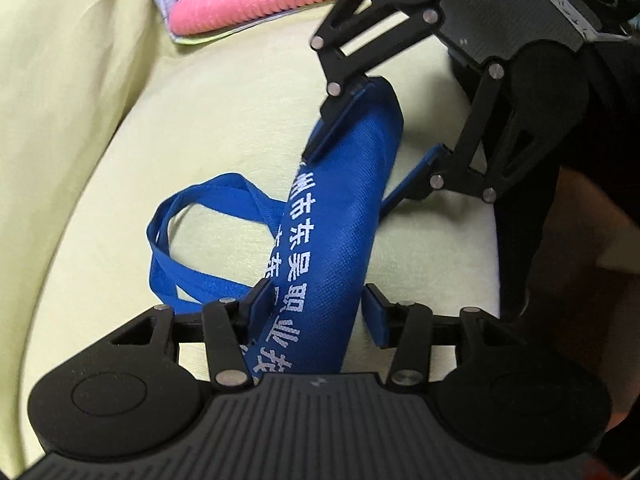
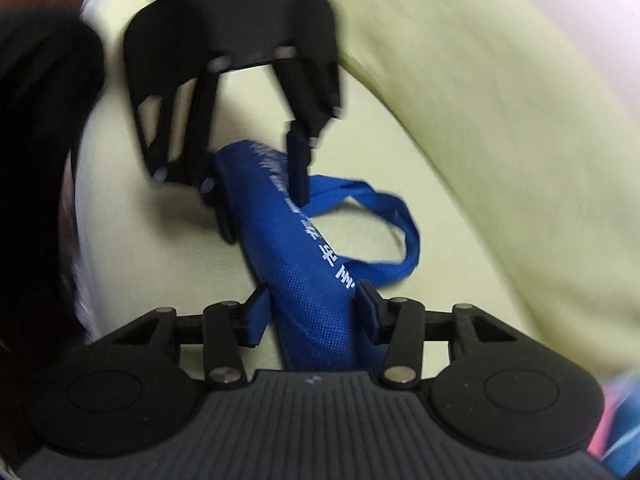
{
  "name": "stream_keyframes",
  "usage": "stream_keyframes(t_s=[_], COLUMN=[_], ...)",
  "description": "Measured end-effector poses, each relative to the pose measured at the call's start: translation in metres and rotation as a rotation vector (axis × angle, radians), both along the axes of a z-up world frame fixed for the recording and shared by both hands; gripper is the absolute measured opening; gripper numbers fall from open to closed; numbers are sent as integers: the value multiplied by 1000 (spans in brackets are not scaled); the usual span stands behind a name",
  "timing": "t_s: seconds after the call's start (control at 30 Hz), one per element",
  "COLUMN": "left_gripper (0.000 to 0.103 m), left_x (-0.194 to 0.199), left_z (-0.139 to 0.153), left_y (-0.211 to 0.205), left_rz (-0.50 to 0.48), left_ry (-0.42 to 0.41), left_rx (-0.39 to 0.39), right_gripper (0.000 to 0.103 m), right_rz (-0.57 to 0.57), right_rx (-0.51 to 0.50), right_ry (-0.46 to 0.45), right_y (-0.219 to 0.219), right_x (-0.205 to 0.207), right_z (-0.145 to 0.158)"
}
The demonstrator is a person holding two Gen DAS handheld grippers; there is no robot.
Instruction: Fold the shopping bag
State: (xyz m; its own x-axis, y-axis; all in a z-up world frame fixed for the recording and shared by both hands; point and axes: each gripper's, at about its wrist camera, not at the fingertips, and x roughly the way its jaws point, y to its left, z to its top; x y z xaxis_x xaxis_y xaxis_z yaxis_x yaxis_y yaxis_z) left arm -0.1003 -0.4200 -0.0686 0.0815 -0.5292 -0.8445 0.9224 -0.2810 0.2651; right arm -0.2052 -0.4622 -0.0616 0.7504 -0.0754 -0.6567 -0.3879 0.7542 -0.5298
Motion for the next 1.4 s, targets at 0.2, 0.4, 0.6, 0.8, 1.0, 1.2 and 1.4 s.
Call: stream_keyframes(t_s=[0.2,0.4,0.6,0.8,1.0,1.2,1.4], left_gripper=[51,52,52,52,52,53,51], left_x=[0,23,25,30,38,38,48], left_z=[10,9,7,2,-1,9,34], left_y=[19,24,22,24,30,41,65], left_rz=[-28,87,145,232,313,320,366], left_ry=[208,324,311,351,425,394,372], left_rx=[82,6,-6,-12,-47,-46,-108], right_gripper=[42,41,44,44,44,44,48], right_rz=[33,-20,-120,-209,-253,-253,-269], right_rx=[158,333,541,675,710,693,684], right_ry=[237,396,514,544,566,595,635], right_y=[-6,-38,-80,-102,-108,-107,-106], right_x=[4,39,67,72,75,77,96], right_z=[24,37,43,45,46,53,49])
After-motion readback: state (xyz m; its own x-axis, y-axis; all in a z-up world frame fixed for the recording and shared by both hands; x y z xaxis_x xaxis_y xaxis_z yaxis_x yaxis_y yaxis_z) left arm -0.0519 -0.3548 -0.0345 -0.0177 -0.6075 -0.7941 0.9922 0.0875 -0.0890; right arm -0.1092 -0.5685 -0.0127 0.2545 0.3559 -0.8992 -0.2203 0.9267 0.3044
